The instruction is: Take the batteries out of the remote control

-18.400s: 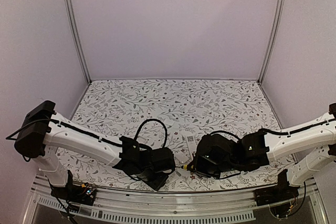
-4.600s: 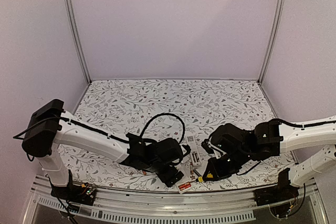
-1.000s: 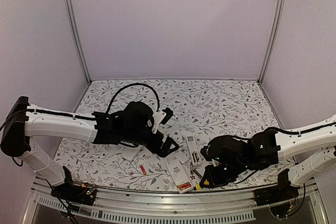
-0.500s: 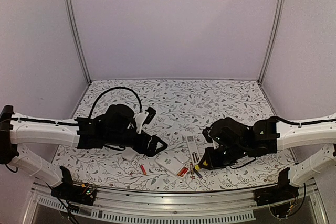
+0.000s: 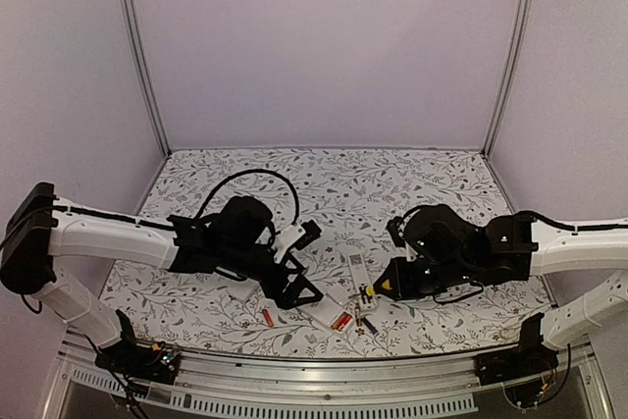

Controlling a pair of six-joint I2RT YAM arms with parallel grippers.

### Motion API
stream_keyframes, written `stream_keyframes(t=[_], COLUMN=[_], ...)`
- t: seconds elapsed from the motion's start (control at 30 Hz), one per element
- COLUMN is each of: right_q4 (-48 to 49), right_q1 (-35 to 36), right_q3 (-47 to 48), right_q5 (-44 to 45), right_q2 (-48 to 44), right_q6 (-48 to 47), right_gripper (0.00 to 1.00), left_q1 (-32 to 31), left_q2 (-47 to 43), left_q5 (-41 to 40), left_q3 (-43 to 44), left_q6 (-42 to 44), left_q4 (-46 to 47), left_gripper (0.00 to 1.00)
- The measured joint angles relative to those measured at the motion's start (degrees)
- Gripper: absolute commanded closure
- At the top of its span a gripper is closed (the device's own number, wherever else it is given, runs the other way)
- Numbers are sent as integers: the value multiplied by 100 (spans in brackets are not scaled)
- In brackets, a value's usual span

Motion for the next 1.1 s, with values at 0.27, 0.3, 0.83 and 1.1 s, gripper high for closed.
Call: stream_keyframes(t=[0.27,0.3,0.83,1.1], right_q4=[68,83,328,448], right_q1=[-7,-7,-7,-7], right_q3=[-2,-2,-153,-219], right_q5=[107,109,107,109], right_q2=[-463,-507,-798,-833], right_q6=[7,7,-20,-42], right_gripper=[100,100,100,100], left_q1=[358,391,474,-223], left_q2=[1187,1294,1934,1322], left_q5=[879,938,1646,918], left_q3=[595,643,885,293], left_q6=[1023,1071,1399,1137], left_q4=[-133,-133,-920,-970], left_gripper=[0,0,1,1])
